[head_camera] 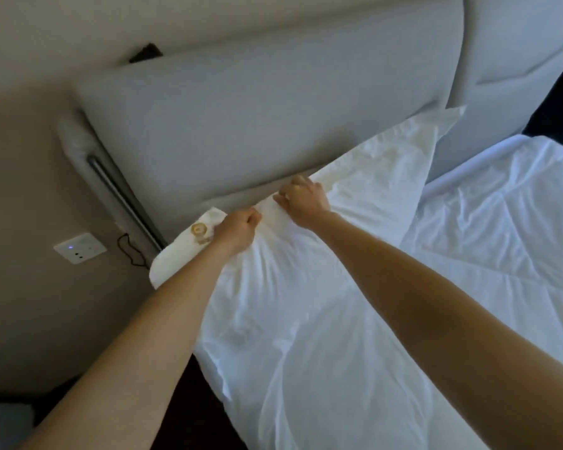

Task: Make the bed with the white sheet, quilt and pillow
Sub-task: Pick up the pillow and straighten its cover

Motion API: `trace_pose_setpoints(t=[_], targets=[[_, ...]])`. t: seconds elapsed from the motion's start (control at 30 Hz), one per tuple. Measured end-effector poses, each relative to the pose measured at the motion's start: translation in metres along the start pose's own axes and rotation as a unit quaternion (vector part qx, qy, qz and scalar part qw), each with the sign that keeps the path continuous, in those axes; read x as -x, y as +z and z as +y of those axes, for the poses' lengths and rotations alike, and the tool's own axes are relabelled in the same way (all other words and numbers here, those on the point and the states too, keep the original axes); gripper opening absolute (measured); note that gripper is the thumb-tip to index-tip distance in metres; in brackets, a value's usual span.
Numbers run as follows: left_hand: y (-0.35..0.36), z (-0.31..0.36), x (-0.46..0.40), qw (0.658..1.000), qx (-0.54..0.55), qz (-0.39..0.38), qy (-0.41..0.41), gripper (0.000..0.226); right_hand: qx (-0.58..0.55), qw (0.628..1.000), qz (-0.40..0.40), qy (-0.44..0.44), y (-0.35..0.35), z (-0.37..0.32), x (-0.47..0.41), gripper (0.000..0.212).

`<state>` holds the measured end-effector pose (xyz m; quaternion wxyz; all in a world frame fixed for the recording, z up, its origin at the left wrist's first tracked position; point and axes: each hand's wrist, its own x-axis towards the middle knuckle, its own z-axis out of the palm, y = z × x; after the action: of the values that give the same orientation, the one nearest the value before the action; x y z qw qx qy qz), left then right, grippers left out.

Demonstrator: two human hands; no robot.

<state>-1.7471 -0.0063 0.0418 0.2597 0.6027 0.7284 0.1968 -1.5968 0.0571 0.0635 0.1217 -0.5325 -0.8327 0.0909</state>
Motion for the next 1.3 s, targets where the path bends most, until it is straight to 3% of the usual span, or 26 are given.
trace_pose_setpoints(t=[0.1, 0.2, 0.33, 0.47, 0.57, 0.67, 0.73, 0.8, 0.97, 1.17, 1.3], targets=[[0.062, -0.035, -0.010, 0.991, -0.086, -0.104, -0.017, 0.033, 0.026, 0.993, -0.080, 0.088, 0.053, 0.034, -0.002, 0.051], [0.090, -0.055, -0.009, 0.988, -0.088, -0.110, -0.062, 0.033, 0.014, 0.987, -0.069, 0.148, 0.086, 0.068, 0.019, 0.058], [0.079, -0.045, -0.020, 0.991, 0.097, -0.066, -0.058, 0.029, -0.025, 0.988, 0.033, 0.150, 0.089, 0.089, 0.040, 0.074], [0.073, -0.018, -0.017, 0.973, 0.222, -0.054, -0.023, 0.038, -0.092, 0.943, 0.181, 0.262, 0.084, 0.083, 0.056, 0.065], [0.073, -0.009, -0.022, 0.964, 0.264, -0.036, -0.016, 0.034, -0.101, 0.919, 0.153, 0.349, 0.091, 0.078, 0.060, 0.063], [0.080, -0.034, -0.035, 0.996, 0.092, -0.015, -0.011, 0.029, -0.104, 0.943, -0.030, 0.316, 0.110, 0.085, 0.048, 0.064], [0.086, -0.056, -0.036, 0.996, -0.042, -0.070, -0.045, 0.026, -0.116, 0.945, -0.143, 0.271, 0.116, 0.090, 0.042, 0.072], [0.086, -0.066, -0.033, 0.983, -0.116, -0.133, -0.045, 0.037, -0.133, 0.938, -0.185, 0.260, 0.114, 0.092, 0.042, 0.077], [0.059, -0.065, -0.026, 0.966, -0.181, -0.182, -0.028, 0.056, -0.154, 0.932, -0.156, 0.288, 0.084, 0.077, 0.055, 0.067], [0.013, -0.078, -0.007, 0.961, -0.197, -0.172, -0.093, 0.067, -0.239, 0.908, -0.095, 0.330, 0.058, 0.029, 0.091, 0.055], [-0.014, -0.089, 0.031, 0.955, -0.237, -0.175, -0.031, 0.067, -0.286, 0.882, -0.057, 0.371, 0.041, -0.024, 0.141, 0.049]])
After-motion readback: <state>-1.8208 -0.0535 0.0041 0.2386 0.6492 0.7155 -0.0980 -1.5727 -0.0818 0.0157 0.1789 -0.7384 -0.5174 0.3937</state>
